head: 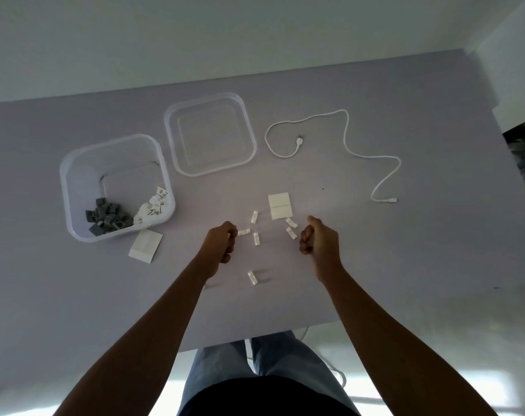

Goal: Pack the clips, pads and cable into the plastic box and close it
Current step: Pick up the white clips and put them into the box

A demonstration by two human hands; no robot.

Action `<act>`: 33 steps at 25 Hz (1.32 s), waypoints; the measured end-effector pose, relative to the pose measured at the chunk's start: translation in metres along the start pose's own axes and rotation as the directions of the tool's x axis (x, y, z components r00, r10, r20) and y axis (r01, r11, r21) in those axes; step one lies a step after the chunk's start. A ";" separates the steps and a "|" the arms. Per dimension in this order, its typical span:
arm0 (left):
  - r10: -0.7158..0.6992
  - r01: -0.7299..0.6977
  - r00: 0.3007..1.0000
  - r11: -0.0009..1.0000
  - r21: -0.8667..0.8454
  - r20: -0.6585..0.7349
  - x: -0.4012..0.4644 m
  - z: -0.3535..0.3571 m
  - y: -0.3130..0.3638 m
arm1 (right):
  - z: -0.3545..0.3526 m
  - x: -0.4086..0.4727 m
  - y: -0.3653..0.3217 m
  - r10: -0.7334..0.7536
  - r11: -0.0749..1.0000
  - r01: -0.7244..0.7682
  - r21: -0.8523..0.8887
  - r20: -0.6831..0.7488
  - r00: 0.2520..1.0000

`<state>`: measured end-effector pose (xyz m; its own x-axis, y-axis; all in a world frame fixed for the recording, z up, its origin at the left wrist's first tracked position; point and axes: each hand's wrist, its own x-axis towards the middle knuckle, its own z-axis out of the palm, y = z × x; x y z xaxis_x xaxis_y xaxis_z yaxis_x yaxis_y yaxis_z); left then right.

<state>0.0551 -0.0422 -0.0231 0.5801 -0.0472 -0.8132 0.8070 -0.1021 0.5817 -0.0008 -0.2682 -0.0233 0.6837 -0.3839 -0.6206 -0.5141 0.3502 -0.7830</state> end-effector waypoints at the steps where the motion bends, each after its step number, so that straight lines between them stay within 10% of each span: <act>1: 0.083 -0.075 0.995 0.986 0.148 -0.050 0.003 0.003 0.001 | 0.000 0.007 0.001 -0.145 0.959 0.132 -0.251 -0.034 0.989; 4: 0.422 -0.262 0.902 0.703 0.661 -0.091 0.006 0.009 -0.003 | -0.001 0.017 0.006 -0.487 0.548 0.444 -0.709 0.161 0.858; 7: 0.473 -0.228 0.880 0.488 0.843 -0.036 0.001 0.014 -0.008 | -0.003 0.021 0.014 -0.365 0.326 0.436 -0.839 0.314 0.876; 18: 0.577 -0.277 0.817 0.394 0.877 -0.001 -0.001 0.027 -0.017 | 0.005 0.021 0.036 -0.394 0.321 0.422 -0.848 0.286 0.874; 28: 0.549 -0.237 0.835 0.313 0.920 0.028 0.003 0.027 -0.014 | 0.002 0.024 0.048 -0.496 0.056 0.533 -0.844 0.439 0.749; 33: 0.559 -0.265 0.822 0.199 0.943 0.112 0.001 0.021 -0.019 | 0.002 0.023 0.041 -0.440 0.327 0.523 -0.787 0.363 0.821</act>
<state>0.0381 -0.0608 -0.0353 0.9153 -0.2075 -0.3453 -0.0969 -0.9454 0.3113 -0.0056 -0.2609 -0.0698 0.9757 -0.1598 -0.1496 -0.2184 -0.7584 -0.6141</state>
